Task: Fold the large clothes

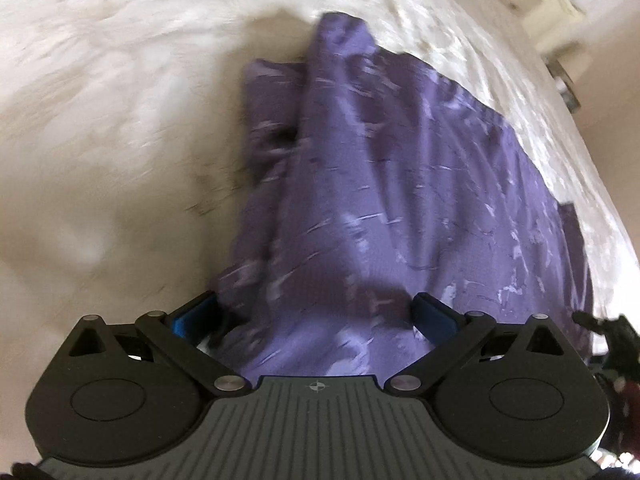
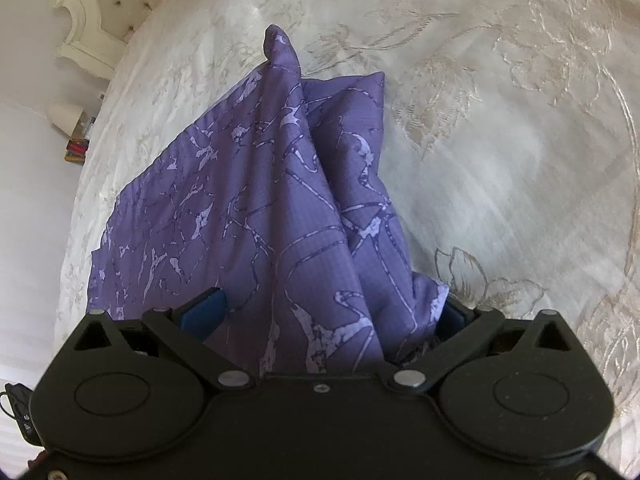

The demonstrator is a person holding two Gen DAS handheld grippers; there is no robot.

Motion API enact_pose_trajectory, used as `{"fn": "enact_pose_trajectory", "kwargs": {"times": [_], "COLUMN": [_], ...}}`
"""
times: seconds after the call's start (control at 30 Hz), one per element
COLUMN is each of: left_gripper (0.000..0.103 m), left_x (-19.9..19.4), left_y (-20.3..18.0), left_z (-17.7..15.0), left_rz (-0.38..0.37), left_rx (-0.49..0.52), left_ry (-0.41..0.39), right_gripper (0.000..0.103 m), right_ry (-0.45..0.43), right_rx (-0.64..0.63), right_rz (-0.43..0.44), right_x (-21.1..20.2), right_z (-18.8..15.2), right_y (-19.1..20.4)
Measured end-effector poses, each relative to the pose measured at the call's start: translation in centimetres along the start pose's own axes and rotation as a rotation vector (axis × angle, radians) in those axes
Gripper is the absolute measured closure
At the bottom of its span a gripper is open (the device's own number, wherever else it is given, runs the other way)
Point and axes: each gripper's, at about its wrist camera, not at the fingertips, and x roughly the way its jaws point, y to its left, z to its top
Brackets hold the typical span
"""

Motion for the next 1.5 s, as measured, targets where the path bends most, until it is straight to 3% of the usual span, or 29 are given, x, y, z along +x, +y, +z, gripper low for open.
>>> {"fn": "enact_pose_trajectory", "kwargs": {"times": [0.17,0.47,0.6,0.63,0.7,0.77,0.87,0.97,1.2,1.5], "left_gripper": [0.0,0.001,0.001,0.005,0.023,0.051,0.066,0.071,0.073,0.072], "left_x": [-1.2,1.4,2.4,2.3,1.8,1.2,0.0,-1.0,-4.6,-9.5], "left_y": [1.6,-0.5,-1.3,-1.4,-1.2,-0.6,-0.8,-1.7,-2.5,-0.2], "left_z": [-1.4,0.8,1.7,1.8,1.8,1.6,1.5,1.5,-0.3,-8.9], "left_rz": [-0.035,-0.103,-0.06,-0.045,-0.033,-0.071,-0.092,-0.093,-0.177,-0.184], "left_rx": [-0.13,-0.097,-0.128,-0.148,-0.147,-0.166,-0.156,-0.128,-0.124,-0.137], "left_ry": [-0.015,-0.009,-0.001,0.003,0.006,0.01,-0.004,-0.02,-0.048,0.021], "right_gripper": [0.0,0.0,0.0,0.0,0.009,0.033,0.056,0.064,0.067,0.066], "right_ry": [0.005,0.016,0.02,0.02,0.02,0.026,0.028,0.02,0.019,0.158], "right_rx": [-0.024,-0.028,-0.015,-0.013,-0.007,-0.016,-0.064,-0.093,-0.102,-0.103], "right_rz": [-0.007,-0.004,-0.001,-0.003,-0.014,-0.007,-0.007,-0.022,0.028,0.033], "right_x": [0.0,0.3,0.2,0.1,-0.1,-0.3,-0.9,-1.9,-5.7,-10.9], "right_z": [-0.3,-0.1,0.0,0.0,0.0,-0.1,-0.3,-0.4,-1.9,-9.1], "right_y": [0.2,0.2,0.1,0.2,0.5,0.8,2.0,3.2,4.0,0.9]}}
